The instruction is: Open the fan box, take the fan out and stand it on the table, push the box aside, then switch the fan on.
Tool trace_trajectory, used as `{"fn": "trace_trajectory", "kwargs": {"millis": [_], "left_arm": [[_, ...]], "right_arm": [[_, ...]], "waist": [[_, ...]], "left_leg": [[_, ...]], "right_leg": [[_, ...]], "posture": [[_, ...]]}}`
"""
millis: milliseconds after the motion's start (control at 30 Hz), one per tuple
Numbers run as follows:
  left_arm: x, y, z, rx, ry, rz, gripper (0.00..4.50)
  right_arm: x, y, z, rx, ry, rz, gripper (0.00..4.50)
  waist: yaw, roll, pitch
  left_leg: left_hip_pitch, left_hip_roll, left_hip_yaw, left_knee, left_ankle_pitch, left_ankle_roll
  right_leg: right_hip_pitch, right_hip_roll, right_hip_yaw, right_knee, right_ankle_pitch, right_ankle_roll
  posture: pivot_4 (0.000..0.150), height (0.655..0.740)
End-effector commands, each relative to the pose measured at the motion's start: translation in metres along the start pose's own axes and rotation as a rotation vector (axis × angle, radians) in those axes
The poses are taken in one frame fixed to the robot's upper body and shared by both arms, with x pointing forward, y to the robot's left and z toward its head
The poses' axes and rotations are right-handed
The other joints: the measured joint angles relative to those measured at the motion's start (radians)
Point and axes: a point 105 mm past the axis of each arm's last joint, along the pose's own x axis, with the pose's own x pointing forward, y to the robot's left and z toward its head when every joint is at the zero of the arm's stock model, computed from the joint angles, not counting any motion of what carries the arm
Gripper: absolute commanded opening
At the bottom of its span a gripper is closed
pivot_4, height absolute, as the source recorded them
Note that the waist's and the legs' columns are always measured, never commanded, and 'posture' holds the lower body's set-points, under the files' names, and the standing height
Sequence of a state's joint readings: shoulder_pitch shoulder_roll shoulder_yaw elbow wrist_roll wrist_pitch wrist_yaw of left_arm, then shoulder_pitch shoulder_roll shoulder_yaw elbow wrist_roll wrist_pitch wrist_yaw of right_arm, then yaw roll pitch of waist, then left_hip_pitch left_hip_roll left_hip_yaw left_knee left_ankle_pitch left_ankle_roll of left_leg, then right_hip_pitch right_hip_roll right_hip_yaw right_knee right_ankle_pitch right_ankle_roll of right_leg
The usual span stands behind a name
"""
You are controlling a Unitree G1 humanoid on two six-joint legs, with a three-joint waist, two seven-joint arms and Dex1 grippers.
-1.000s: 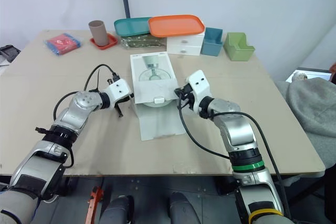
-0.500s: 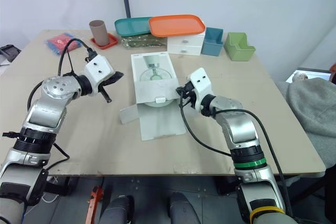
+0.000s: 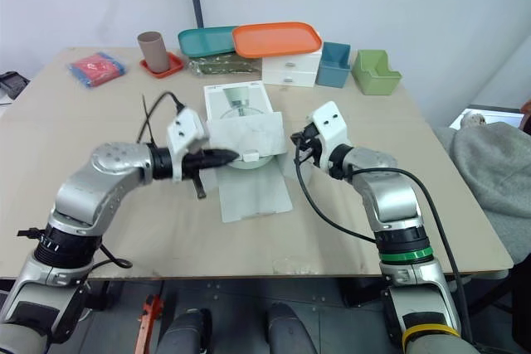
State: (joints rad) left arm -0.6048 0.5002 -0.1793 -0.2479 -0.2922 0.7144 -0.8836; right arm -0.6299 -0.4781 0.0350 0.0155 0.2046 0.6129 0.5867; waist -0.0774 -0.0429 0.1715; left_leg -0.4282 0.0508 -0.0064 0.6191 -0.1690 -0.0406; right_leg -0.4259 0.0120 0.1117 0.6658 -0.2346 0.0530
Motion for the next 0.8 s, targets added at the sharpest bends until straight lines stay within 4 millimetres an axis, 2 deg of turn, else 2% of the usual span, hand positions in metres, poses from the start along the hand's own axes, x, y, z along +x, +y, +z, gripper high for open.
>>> {"fn": "trace_trajectory", "kwargs": {"millis": [33, 233, 300, 433, 533, 633, 800], "left_arm": [[-0.002, -0.017, 0.003, 0.000, -0.014, -0.053, 0.00], [-0.008, -0.031, -0.025, -0.098, 0.042, -0.030, 0.00], [-0.012, -0.029, -0.043, -0.118, 0.091, 0.027, 0.00], [-0.017, -0.014, -0.062, -0.189, 0.125, 0.179, 0.00], [-0.017, -0.004, -0.061, -0.226, 0.086, 0.287, 0.00], [-0.012, 0.002, -0.061, -0.224, 0.053, 0.346, 0.00], [-0.024, 0.009, -0.064, -0.208, 0.069, 0.413, 0.00]], "right_arm": [[-0.007, -0.018, 0.019, -0.030, -0.053, -0.057, 0.08], [0.000, -0.019, 0.014, -0.024, -0.035, -0.038, 0.08], [0.007, -0.014, 0.007, -0.025, -0.015, -0.016, 0.08], [0.020, -0.004, -0.001, -0.010, 0.003, 0.057, 0.08], [0.024, 0.005, -0.001, -0.009, -0.005, 0.101, 0.08], [0.024, 0.010, -0.012, -0.012, 0.016, 0.126, 0.08], [0.025, 0.022, -0.014, -0.013, 0.014, 0.166, 0.08]], "waist": [[0.000, 0.001, 0.000], [-0.001, 0.002, 0.001], [0.000, 0.002, 0.001], [0.000, 0.002, 0.001], [0.001, 0.002, 0.001], [0.002, 0.003, 0.002], [0.001, 0.003, 0.002]], "left_leg": [[0.000, 0.000, 0.000, 0.000, 0.000, 0.000], [0.000, 0.000, 0.000, 0.000, 0.000, 0.000], [0.000, 0.000, 0.000, 0.000, 0.000, 0.000], [0.001, 0.000, 0.000, 0.000, 0.000, 0.000], [0.000, 0.000, 0.000, 0.000, 0.000, 0.000], [0.000, -0.001, 0.000, 0.000, 0.000, 0.000], [0.000, 0.000, 0.000, 0.000, 0.000, 0.000]], "right_leg": [[0.000, 0.000, 0.000, 0.000, 0.000, 0.000], [0.000, 0.000, 0.000, 0.000, 0.000, 0.000], [0.000, 0.000, 0.000, 0.000, 0.000, 0.000], [0.000, 0.000, 0.000, 0.000, 0.000, 0.000], [0.000, 0.000, 0.000, 0.000, 0.000, 0.000], [0.000, -0.001, 0.000, 0.000, 0.000, 0.000], [0.000, 0.000, 0.000, 0.000, 0.000, 0.000]], "posture": [[0.150, 0.7400], [0.150, 0.7400], [0.150, 0.7400], [0.150, 0.7400], [0.150, 0.7400], [0.150, 0.7400], [0.150, 0.7400]]}}
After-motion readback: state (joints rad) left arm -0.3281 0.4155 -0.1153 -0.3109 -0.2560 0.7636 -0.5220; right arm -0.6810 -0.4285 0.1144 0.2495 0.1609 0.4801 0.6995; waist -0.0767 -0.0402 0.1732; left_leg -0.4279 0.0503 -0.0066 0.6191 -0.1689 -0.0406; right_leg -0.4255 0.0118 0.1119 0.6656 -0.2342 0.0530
